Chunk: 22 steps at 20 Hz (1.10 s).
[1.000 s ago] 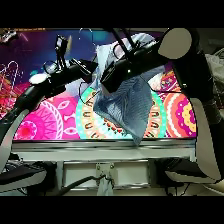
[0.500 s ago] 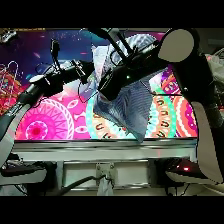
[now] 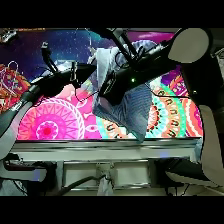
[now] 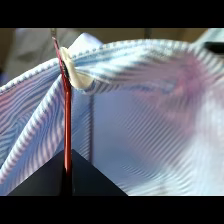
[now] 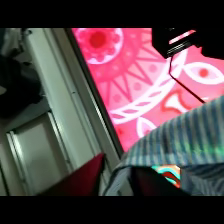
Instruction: Fold the clothes and pants, and hang the long-sleeved shirts on hangers.
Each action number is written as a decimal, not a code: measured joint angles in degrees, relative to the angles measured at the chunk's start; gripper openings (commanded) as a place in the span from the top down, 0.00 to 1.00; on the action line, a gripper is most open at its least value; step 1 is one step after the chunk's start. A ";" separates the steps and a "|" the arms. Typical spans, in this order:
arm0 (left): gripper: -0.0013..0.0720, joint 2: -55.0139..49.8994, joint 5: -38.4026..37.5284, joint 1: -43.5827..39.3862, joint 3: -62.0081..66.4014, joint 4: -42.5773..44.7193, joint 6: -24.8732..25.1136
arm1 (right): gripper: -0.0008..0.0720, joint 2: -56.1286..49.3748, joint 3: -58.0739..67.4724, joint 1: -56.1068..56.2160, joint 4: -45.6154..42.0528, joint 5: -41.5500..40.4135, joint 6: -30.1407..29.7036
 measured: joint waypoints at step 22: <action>0.97 -3.30 -15.21 0.11 0.02 -0.35 -5.57 | 0.19 2.84 -0.31 -0.39 -33.68 -15.32 -32.44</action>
